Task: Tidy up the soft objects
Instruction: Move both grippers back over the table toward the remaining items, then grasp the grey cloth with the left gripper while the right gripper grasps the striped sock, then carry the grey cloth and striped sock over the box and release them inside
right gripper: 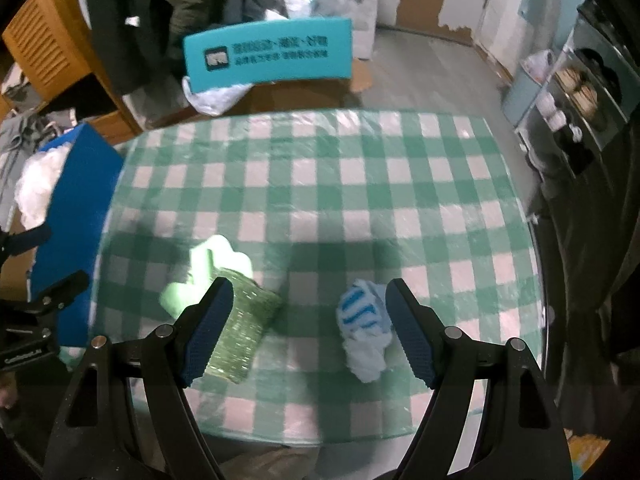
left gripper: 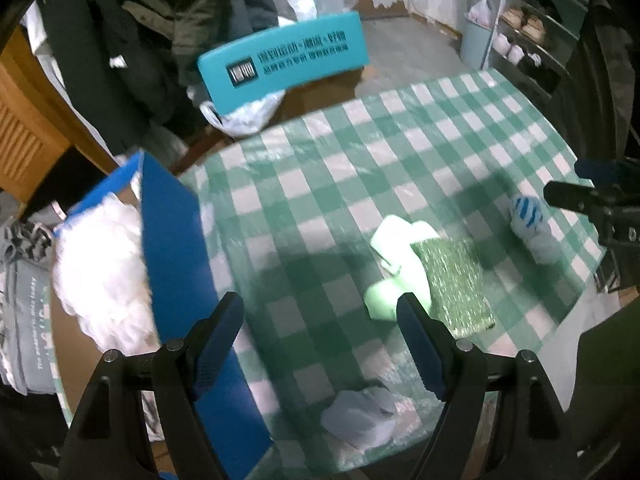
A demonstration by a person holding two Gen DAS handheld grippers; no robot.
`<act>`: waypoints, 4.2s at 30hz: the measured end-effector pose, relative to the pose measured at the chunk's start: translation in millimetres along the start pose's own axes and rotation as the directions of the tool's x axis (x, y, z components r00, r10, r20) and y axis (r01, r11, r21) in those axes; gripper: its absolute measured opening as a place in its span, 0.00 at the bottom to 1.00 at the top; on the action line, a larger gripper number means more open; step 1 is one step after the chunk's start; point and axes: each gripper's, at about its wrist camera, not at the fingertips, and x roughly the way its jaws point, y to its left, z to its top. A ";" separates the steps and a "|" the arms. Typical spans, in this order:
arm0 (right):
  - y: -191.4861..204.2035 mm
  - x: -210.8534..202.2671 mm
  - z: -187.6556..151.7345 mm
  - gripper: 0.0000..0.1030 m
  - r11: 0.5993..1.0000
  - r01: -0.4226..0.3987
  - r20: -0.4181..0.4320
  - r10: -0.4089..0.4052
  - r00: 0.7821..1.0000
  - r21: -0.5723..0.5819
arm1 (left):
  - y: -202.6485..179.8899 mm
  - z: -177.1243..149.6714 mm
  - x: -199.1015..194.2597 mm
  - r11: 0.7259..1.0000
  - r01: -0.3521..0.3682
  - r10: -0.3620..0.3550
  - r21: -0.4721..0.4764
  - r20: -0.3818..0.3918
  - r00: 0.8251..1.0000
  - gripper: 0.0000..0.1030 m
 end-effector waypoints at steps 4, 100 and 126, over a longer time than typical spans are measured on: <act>-12.2 13.0 -6.9 0.76 1.000 0.019 -0.036 -0.019 0.999 0.023 | -4.7 -12.5 7.7 1.000 0.010 -0.010 -0.001 -0.038 0.999 0.78; 77.9 -32.2 2.5 0.39 0.976 -0.150 0.083 0.164 0.983 -0.160 | 37.4 -38.0 -27.1 0.982 -0.040 0.062 -0.184 0.113 0.992 0.30; 212.3 -41.4 19.0 0.39 0.896 -0.259 0.050 0.296 0.954 -0.360 | 139.9 -82.5 -53.6 0.917 -0.078 0.140 -0.390 0.132 0.981 0.30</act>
